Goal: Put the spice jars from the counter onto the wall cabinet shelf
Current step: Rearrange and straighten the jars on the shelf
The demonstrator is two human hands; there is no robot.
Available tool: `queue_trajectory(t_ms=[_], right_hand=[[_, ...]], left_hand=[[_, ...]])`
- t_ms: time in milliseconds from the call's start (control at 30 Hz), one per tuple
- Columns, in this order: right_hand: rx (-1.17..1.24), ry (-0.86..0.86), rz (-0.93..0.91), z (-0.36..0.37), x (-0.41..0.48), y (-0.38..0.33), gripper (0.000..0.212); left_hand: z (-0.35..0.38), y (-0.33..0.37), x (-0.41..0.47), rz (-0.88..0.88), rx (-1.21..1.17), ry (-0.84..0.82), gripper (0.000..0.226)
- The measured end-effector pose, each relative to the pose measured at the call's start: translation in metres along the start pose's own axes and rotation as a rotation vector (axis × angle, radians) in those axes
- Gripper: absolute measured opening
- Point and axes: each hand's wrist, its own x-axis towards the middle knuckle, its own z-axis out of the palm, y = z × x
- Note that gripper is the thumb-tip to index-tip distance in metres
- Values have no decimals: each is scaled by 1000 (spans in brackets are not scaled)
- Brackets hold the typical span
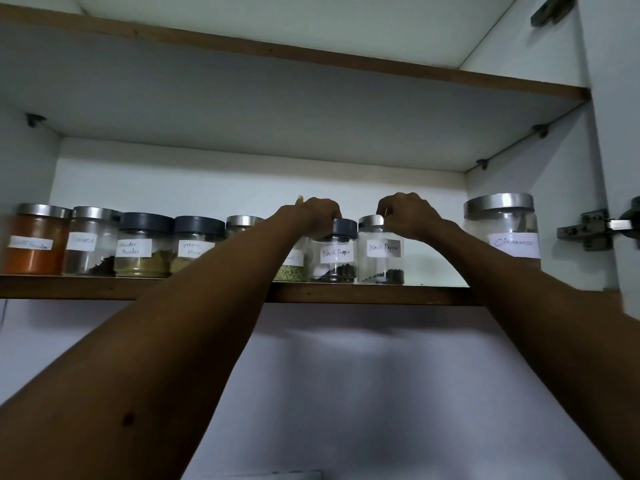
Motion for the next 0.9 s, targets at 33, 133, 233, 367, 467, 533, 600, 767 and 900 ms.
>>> queue_trajectory(t_ms=[33, 133, 233, 367, 467, 533, 600, 767, 900], right_hand=[[6, 3, 5, 3, 2, 1, 22], [7, -14, 12, 10, 8, 0, 19], [-25, -73, 16, 10, 14, -4, 22], [-120, -165, -9, 7, 18, -10, 24], [-181, -202, -20, 10, 20, -13, 19], [-178, -212, -19, 13, 22, -12, 30], [-146, -215, -16, 17, 24, -10, 34], [-1, -273, 7, 21, 21, -5, 23], [24, -290, 14, 26, 22, 2, 10]], left_hand=[[3, -2, 2, -8, 12, -2, 33], [11, -8, 4, -31, 77, -81, 37], [18, -14, 8, -71, 110, -168, 43], [24, -6, 6, -66, 201, -159, 48], [30, -1, 3, -106, 291, -128, 57], [35, 0, 3, -128, 365, -98, 61], [39, 1, 3, -148, 413, -78, 64], [44, -3, 5, -150, 452, -68, 69], [46, -5, 6, -126, 474, -60, 71]])
